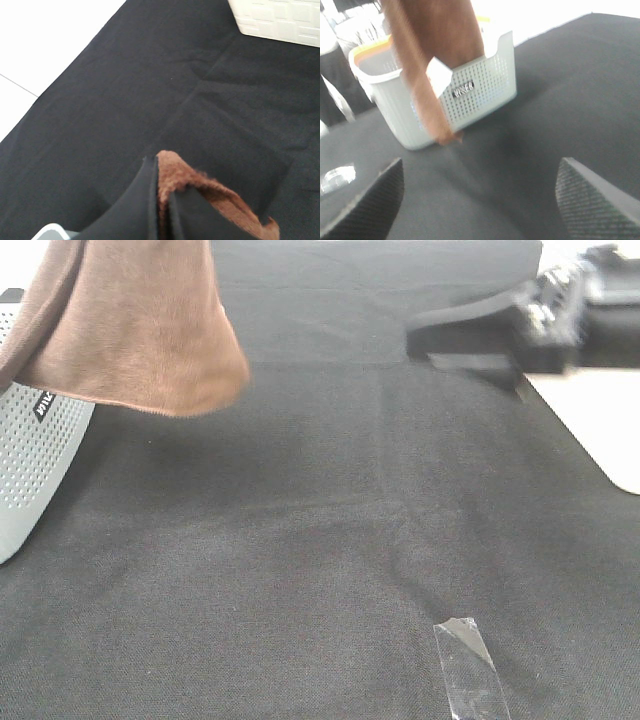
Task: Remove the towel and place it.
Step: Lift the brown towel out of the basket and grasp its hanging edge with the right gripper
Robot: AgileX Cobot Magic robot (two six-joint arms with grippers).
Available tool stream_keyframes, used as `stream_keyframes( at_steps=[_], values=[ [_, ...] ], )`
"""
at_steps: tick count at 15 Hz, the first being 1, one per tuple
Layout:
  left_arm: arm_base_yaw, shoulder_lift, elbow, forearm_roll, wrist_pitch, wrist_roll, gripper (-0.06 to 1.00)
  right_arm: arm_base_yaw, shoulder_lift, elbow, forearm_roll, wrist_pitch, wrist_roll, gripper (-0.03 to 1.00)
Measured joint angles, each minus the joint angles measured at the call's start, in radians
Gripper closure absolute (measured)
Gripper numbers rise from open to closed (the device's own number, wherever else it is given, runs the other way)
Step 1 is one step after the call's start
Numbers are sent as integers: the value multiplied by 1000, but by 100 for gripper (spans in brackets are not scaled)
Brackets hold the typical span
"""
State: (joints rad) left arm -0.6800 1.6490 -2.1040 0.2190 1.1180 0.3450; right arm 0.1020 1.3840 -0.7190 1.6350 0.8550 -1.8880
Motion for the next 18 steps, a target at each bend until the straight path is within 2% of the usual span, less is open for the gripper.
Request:
stream_keyframes(
  at_steps=[2, 5, 12, 18],
  values=[
    [-1, 7, 0, -3, -18, 0, 94, 72, 93, -36, 77, 3, -60, 18],
    [-1, 10, 0, -34, -35, 0, 94, 196, 225, -103, 93, -34, -118, 18],
    [-1, 26, 0, -106, -52, 1, 94, 246, 378, -292, 102, -32, -118, 18],
    [-1, 40, 0, -129, -76, 4, 94, 327, 436, -332, 104, -37, -118, 18]
  ],
)
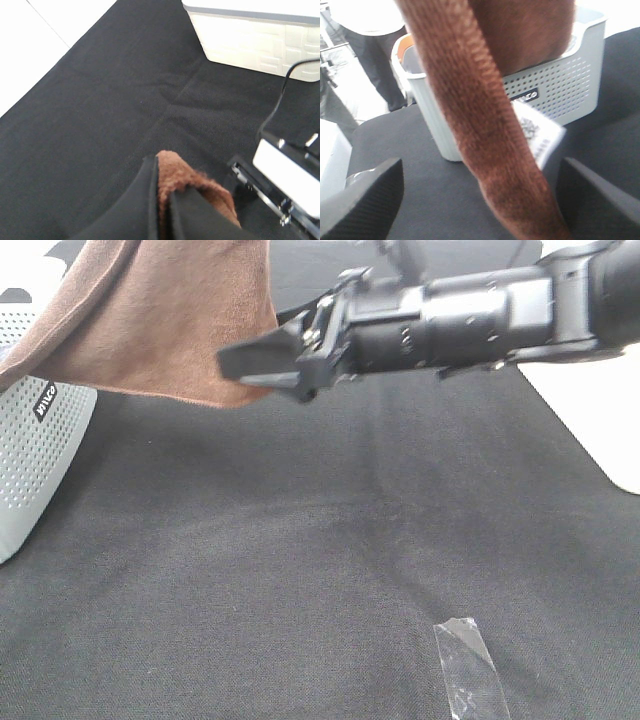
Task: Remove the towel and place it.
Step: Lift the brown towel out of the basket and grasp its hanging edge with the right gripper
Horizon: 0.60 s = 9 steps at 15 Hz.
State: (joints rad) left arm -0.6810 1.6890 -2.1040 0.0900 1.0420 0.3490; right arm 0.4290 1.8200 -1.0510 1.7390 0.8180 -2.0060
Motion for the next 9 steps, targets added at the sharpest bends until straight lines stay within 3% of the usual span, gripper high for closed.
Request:
stream_keyframes(
  at_steps=[5, 9],
  values=[
    [0, 16, 0, -30, -39, 0, 94, 3, 31, -7, 0, 0, 0, 22],
    [0, 19, 0, -2, -15, 0, 94, 3, 31, -7, 0, -3, 0, 59]
  ],
)
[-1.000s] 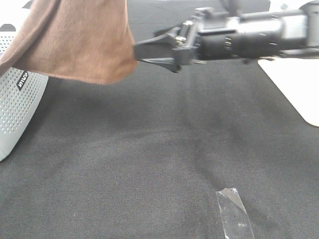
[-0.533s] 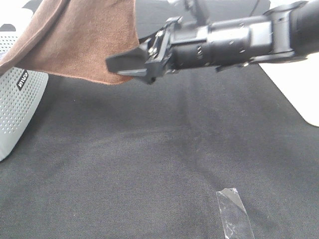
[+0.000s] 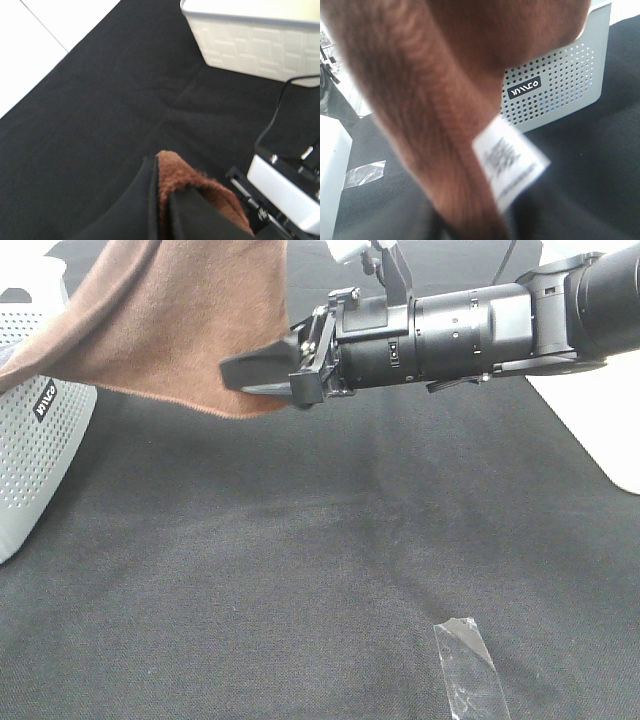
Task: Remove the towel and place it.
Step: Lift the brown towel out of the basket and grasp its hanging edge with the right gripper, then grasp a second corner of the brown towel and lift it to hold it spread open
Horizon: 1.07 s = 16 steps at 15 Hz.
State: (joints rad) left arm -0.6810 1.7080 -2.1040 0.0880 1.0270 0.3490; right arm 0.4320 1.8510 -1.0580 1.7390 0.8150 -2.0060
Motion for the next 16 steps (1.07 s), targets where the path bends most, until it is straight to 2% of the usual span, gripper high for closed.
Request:
stream_keyframes(
  at_steps=[3, 6, 8, 10, 11, 12, 13, 15, 16],
  values=[
    [0, 0, 0, 12, 45, 0, 94, 0, 0, 0, 0, 0, 1, 94],
    [0, 0, 0, 18, 69, 0, 94, 0, 0, 0, 0, -7, 18, 97],
    [0, 0, 0, 18, 92, 0, 94, 0, 0, 0, -13, -48, 137, 97],
    [0, 0, 0, 18, 113, 0, 94, 0, -17, -4, -104, -63, 259, 97],
    [0, 0, 0, 18, 113, 0, 94, 0, -17, -4, -104, -63, 259, 97],
    [0, 0, 0, 18, 114, 0, 94, 0, -44, -14, -179, -79, 360, 97],
    [0, 0, 0, 18, 120, 0, 94, 0, -85, -39, -297, -101, 492, 97],
    [0, 0, 0, 27, 129, 0, 94, 0, -161, -125, -592, -114, 795, 97],
    [0, 0, 0, 39, 130, 0, 94, 0, -186, -181, -778, -95, 956, 97]
  ],
)
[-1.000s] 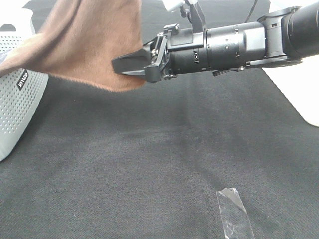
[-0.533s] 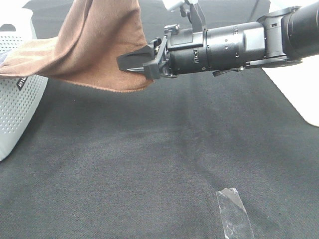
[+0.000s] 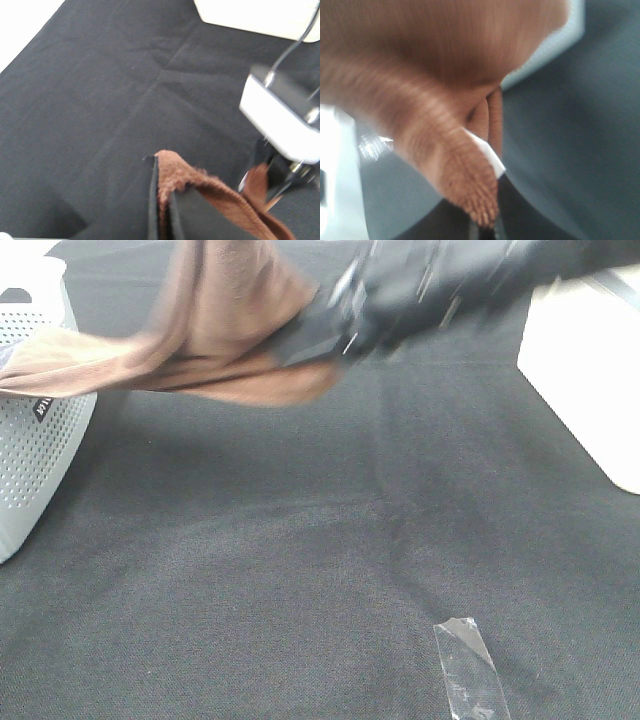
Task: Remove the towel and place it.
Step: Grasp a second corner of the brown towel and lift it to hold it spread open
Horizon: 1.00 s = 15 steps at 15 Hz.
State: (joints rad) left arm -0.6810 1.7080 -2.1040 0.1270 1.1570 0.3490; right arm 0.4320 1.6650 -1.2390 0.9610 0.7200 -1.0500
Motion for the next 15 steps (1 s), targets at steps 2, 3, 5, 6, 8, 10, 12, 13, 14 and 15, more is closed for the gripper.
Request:
stream_keyframes(
  at_steps=[2, 3, 5, 6, 8, 10, 12, 13, 14, 15],
  values=[
    [0, 0, 0, 42, 0, 0, 94, 0, -19, -165, -334, 110, 313, 97],
    [0, 0, 0, 73, 0, 0, 94, 0, -21, -242, -471, 175, 410, 97],
    [0, 0, 0, 160, -36, -5, 94, 0, -24, -465, -750, 336, 542, 97],
    [0, 0, 0, 196, -57, -18, 94, 0, -24, -528, -799, 366, 549, 97],
    [0, 0, 0, 261, -94, -53, 94, 0, -24, -613, -884, 390, 565, 97],
    [0, 0, 0, 315, -114, -64, 94, 0, -12, -695, -971, 391, 575, 97],
    [16, 0, 0, 347, -149, -81, 94, 0, 9, -756, -1066, 358, 617, 97],
    [38, 0, -1, 347, -171, -96, 94, 0, 14, -773, -1096, 323, 631, 97],
    [66, 0, -1, 346, -196, -110, 94, 0, 17, -787, -1124, 273, 649, 97],
    [91, 1, -1, 345, -220, -114, 94, 0, 18, -792, -1144, 209, 672, 97]
  ],
)
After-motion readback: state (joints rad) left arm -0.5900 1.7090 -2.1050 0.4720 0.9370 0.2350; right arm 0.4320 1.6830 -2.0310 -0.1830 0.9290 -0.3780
